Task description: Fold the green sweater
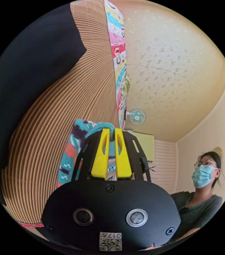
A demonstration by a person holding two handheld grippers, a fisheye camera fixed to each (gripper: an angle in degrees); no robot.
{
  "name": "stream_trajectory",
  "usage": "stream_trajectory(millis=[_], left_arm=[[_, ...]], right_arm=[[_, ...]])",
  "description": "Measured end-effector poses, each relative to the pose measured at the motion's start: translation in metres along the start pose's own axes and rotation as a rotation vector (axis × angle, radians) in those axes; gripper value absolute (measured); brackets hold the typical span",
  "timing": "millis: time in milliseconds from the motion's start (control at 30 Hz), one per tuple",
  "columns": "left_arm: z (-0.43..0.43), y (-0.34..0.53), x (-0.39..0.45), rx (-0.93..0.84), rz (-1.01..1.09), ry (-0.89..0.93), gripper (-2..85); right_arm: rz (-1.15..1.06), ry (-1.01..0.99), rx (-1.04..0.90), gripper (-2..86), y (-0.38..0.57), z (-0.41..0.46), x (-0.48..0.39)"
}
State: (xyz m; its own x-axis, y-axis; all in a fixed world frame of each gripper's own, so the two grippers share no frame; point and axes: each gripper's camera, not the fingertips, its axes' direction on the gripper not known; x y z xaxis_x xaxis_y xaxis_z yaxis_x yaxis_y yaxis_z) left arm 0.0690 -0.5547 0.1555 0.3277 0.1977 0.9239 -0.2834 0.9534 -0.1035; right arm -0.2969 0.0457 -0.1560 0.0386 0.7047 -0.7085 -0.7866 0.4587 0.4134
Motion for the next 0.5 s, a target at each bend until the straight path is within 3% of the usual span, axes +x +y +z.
stream_trajectory(millis=[100,200,267,367,433,500], left_arm=[[0.024,-0.02,-0.009,0.006,0.022,-0.156,4.2],[0.028,-0.017,-0.013,0.017,0.067,-0.144,7.3],[0.017,-0.006,-0.008,0.028,0.104,-0.172,10.3],[-0.011,0.032,-0.002,0.072,0.156,-0.359,14.2],[-0.019,0.062,-0.01,0.056,0.129,-0.48,15.7],[-0.026,0.11,-0.033,0.059,0.054,-0.562,16.6]], right_arm=[[0.015,0.185,-0.012,3.7,-0.02,0.02,0.012],[-0.039,0.211,-0.045,6.2,-0.021,0.03,0.002],[-0.148,0.271,-0.071,7.3,-0.01,0.036,-0.026],[-0.37,0.542,-0.115,7.0,0.03,0.051,-0.085],[-0.524,0.746,-0.171,4.7,0.073,0.08,-0.113],[-0.647,0.813,-0.277,2.8,0.107,0.111,-0.12]])
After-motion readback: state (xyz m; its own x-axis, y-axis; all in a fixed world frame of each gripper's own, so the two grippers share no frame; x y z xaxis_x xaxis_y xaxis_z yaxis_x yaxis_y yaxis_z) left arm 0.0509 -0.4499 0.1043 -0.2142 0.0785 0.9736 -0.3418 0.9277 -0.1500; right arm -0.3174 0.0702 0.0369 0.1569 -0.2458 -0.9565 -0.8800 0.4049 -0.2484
